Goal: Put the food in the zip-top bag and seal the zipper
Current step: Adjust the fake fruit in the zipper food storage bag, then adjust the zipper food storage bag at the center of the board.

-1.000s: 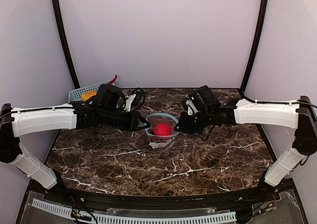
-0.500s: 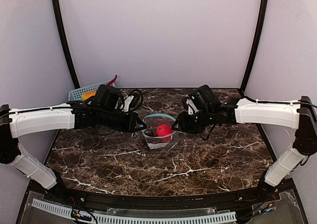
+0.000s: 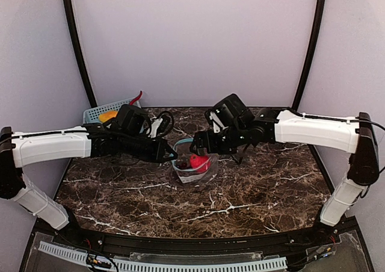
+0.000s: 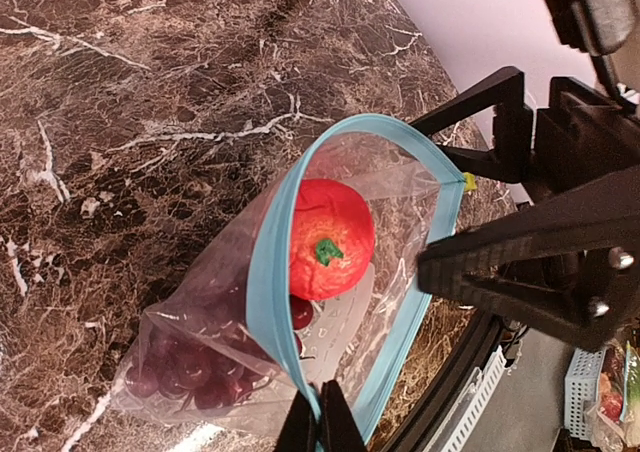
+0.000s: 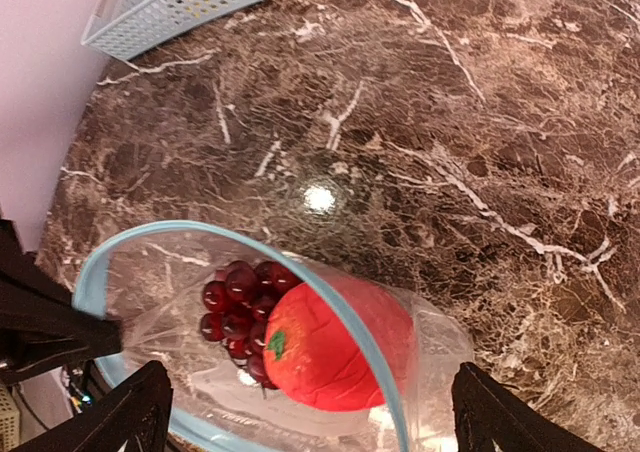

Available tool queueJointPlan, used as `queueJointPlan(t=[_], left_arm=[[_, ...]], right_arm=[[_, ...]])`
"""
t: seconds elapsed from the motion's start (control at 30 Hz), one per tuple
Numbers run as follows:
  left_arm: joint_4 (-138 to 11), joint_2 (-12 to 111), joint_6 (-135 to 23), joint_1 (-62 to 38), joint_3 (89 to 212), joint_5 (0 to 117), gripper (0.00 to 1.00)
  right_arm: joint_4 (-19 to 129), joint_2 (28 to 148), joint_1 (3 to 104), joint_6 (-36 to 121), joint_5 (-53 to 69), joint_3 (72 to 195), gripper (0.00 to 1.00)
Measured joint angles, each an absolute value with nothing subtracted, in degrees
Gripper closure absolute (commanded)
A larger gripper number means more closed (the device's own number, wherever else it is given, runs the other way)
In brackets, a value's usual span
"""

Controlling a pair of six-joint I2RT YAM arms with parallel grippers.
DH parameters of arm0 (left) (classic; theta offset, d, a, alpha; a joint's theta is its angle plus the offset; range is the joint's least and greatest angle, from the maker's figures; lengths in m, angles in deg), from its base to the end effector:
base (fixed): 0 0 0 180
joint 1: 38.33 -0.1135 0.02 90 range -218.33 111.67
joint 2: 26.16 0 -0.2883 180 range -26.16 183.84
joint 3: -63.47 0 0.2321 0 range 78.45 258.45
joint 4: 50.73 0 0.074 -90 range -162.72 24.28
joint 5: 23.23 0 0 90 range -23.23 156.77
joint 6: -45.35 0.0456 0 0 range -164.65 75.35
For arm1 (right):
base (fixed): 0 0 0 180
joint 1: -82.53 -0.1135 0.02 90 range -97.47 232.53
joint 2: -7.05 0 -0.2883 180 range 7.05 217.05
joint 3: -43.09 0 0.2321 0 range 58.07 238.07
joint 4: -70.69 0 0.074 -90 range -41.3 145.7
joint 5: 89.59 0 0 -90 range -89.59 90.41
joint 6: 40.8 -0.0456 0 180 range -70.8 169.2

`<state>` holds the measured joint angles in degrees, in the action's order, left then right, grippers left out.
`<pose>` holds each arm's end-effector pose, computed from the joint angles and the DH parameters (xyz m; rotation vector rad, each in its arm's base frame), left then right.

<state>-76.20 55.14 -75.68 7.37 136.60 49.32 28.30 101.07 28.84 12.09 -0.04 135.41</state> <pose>0.2025 -0.2271 0.3004 0.4880 2.2890 -1.0563 0.2123 0.2884 0.3110 -0.3526 2.4481 0.7391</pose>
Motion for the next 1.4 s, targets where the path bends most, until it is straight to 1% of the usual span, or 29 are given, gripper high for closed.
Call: queueJointPlan(t=[0.2,0.3,0.7,0.87,1.07,1.2,1.3,1.33,1.4], left_arm=[[-76.20,55.14,-75.70,7.37,136.43,49.67,0.99],[-76.26,55.03,-75.70,7.37,136.16,50.10,0.99],[-77.40,53.17,-75.72,7.37,135.68,51.31,0.99],[-77.99,53.15,-75.72,7.37,135.68,51.35,0.99],[-78.21,53.15,-75.72,7.37,135.68,51.35,0.99],[-78.23,53.15,-75.72,7.37,135.68,51.37,0.99],[-78.25,53.15,-75.72,7.37,135.68,51.39,0.99],[-78.27,53.15,-75.72,7.37,135.68,51.42,0.99],[-78.27,53.15,-75.72,7.37,135.68,51.44,0.99]], right_arm=[[21.94,109.33,28.47,11.66,-6.68,139.17,0.04],[18.29,110.91,28.54,10.96,-9.48,139.48,0.03],[9.53,111.69,29.04,10.83,-14.22,142.54,0.01],[8.79,107.54,29.08,11.66,-11.89,142.93,0.02],[10.25,101.01,29.13,11.11,-9.26,142.69,0.16],[12.04,100.50,29.19,10.30,-7.47,140.24,0.25],[12.35,100.61,29.24,9.58,-6.18,137.86,0.30],[12.39,100.63,29.24,9.38,-5.81,137.36,0.33],[12.68,100.63,29.26,9.32,-5.39,136.77,0.44]])
